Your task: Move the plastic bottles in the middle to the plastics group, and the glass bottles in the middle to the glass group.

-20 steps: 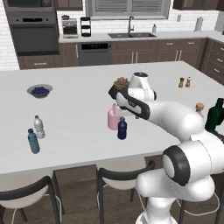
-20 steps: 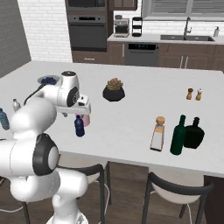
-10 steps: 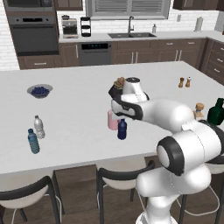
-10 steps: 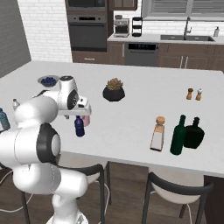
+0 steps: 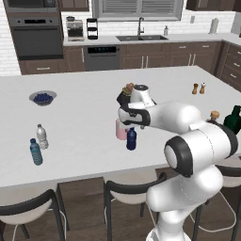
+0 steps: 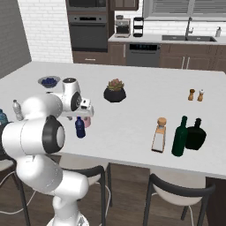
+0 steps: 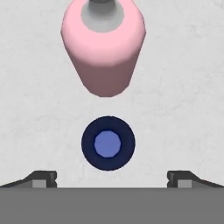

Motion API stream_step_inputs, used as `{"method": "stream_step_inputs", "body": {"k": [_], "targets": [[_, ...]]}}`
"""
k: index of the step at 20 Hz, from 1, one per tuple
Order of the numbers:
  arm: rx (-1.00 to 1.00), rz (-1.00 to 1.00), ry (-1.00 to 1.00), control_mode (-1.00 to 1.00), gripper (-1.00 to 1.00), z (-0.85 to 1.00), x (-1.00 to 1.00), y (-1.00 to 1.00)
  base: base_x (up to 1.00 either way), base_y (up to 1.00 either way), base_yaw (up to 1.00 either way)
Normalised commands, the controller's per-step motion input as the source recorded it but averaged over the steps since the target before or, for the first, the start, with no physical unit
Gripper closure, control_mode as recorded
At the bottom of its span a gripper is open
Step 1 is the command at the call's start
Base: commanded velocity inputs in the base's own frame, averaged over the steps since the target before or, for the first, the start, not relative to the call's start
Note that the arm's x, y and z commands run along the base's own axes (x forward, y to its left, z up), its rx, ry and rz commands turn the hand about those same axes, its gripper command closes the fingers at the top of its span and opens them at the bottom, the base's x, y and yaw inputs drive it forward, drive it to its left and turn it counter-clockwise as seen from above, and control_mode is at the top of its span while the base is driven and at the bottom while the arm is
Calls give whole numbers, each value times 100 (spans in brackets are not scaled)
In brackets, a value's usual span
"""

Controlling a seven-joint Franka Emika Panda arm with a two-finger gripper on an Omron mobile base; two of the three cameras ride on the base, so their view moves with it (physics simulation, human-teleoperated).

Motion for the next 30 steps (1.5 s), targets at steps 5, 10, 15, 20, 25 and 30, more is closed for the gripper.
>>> {"method": "stream_step_inputs", "body": {"k": [5,10,15,20,25,30], "targets": [[0,0,0,-100,-100,-8,0,0,0,0,0],[0,0,0,-100,-100,-13,6,1,0,0,0],[0,0,0,-100,-100,-11,7,3,0,0,0],[0,0,0,-100,-100,-12,3,8,0,0,0],[0,0,0,-100,-100,-10,3,8,0,0,0],[0,0,0,-100,-100,-3,5,-1,0,0,0]]}}
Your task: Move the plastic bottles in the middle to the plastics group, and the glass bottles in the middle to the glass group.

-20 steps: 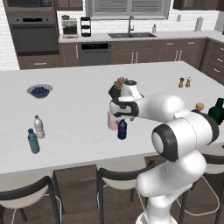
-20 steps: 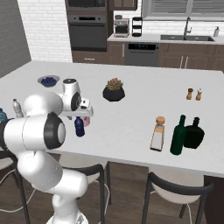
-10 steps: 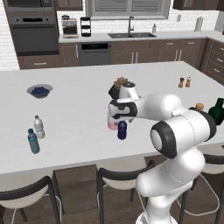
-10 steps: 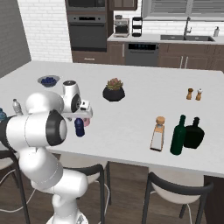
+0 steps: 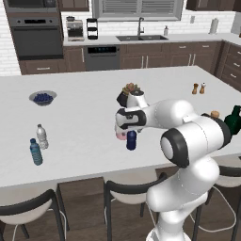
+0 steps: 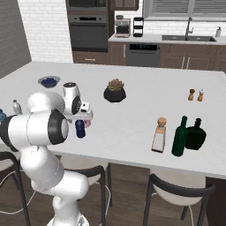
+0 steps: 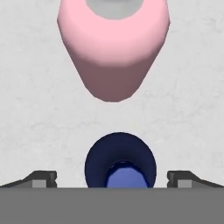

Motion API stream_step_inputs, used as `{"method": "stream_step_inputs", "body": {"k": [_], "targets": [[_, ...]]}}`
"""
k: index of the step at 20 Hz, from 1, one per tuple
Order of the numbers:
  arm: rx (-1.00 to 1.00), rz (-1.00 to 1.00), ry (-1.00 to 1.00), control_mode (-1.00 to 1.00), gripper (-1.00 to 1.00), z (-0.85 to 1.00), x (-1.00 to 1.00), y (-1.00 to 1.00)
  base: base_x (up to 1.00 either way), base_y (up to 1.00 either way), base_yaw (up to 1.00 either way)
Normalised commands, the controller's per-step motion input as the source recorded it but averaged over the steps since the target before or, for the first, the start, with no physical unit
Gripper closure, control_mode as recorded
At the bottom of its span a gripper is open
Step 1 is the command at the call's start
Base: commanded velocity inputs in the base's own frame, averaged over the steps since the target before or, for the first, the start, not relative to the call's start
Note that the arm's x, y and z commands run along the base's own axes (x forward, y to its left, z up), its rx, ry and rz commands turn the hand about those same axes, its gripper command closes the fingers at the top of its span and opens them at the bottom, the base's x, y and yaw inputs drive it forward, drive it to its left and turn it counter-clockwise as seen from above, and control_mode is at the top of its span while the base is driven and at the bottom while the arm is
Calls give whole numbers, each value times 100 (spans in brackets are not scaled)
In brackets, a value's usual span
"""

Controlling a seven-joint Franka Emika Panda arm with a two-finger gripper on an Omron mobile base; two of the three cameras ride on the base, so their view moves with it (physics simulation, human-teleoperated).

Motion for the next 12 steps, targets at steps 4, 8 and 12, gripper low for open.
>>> {"method": "stream_step_inputs", "body": {"k": [4,8,12], "targets": [[0,0,-1,-100,-100,0,8,-5,0,0,0],[0,0,-3,-100,-100,-3,4,-8,0,0,0],[0,0,-4,-100,-100,-7,0,-7,0,0,0]]}}
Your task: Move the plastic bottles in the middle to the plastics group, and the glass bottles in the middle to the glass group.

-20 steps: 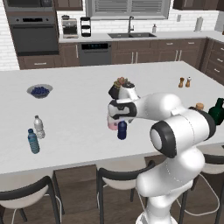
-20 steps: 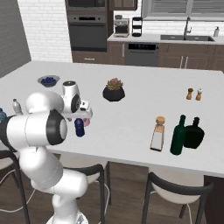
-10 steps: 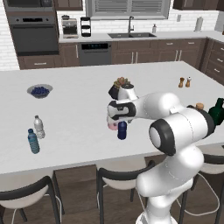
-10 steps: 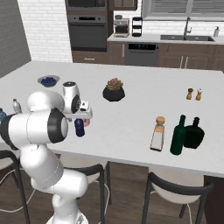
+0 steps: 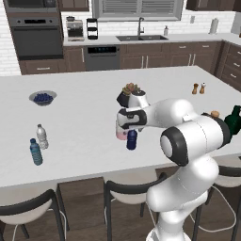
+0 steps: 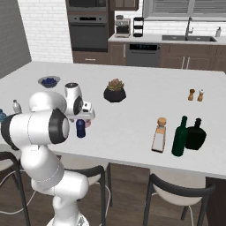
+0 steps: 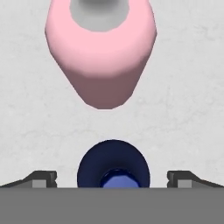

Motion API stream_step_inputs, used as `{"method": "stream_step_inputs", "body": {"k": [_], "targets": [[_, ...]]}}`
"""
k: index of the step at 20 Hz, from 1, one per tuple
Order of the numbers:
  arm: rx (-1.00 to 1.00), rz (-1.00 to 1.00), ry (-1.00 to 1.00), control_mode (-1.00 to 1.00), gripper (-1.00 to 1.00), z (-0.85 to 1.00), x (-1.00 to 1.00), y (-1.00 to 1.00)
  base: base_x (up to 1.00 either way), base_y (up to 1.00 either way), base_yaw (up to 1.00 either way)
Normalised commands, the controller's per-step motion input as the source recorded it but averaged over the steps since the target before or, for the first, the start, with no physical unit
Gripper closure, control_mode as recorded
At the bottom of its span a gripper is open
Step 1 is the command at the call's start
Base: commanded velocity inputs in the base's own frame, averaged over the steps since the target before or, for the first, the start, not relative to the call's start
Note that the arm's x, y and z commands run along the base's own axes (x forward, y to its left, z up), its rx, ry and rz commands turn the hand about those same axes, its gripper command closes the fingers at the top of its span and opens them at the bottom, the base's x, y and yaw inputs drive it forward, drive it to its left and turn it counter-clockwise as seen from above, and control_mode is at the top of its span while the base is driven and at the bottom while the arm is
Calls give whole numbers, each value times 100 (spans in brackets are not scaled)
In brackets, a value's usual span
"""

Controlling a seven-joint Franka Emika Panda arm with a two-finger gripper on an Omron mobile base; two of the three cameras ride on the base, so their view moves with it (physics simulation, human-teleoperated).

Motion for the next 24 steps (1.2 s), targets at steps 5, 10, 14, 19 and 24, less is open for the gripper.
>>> {"method": "stream_step_inputs", "body": {"k": [5,10,14,19,24], "targets": [[0,0,-4,-100,100,-8,-3,-1,0,0,0],[0,0,-2,-100,100,-14,-8,0,0,0,0],[0,0,-4,-100,100,-4,-15,0,0,0,0],[0,1,-4,-100,100,8,-40,0,0,0,0],[0,0,0,-100,100,44,-51,21,0,0,0]]}}
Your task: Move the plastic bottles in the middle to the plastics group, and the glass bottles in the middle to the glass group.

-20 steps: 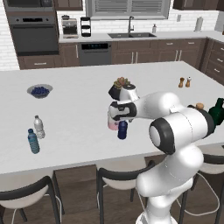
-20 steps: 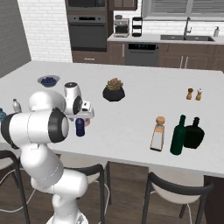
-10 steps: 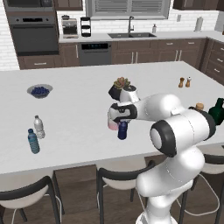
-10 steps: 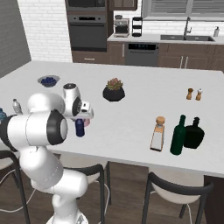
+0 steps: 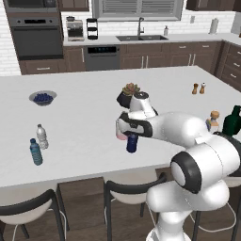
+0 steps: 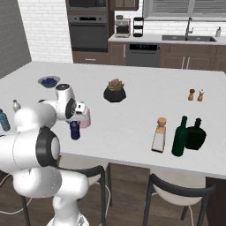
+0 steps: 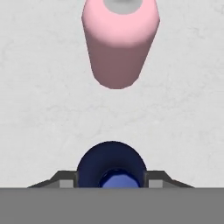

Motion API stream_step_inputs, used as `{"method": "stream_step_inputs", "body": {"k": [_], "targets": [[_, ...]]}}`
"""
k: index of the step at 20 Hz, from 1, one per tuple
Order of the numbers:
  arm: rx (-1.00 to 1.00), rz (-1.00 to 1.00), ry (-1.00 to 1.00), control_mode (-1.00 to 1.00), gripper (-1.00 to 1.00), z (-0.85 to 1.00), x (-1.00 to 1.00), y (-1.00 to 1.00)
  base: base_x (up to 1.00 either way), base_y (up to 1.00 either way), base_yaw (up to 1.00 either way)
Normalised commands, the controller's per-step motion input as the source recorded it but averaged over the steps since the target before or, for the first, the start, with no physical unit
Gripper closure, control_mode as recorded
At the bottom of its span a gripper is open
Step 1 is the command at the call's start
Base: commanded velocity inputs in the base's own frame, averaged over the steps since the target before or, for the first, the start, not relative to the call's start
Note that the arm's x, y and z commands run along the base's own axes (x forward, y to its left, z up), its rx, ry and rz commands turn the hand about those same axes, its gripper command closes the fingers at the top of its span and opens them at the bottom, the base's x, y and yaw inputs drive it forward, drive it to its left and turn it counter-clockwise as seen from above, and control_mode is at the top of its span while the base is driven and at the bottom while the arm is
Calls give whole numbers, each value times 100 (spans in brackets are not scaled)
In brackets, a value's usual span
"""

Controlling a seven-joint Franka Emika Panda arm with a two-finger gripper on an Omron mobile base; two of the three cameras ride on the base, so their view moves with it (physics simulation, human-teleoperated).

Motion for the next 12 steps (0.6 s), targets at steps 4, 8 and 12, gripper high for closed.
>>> {"method": "stream_step_inputs", "body": {"k": [4,8,12], "targets": [[0,3,0,-100,100,41,-48,31,0,0,0],[-1,8,0,-100,100,28,-36,63,0,0,0],[-1,6,0,-100,100,25,-37,70,0,0,0]]}}
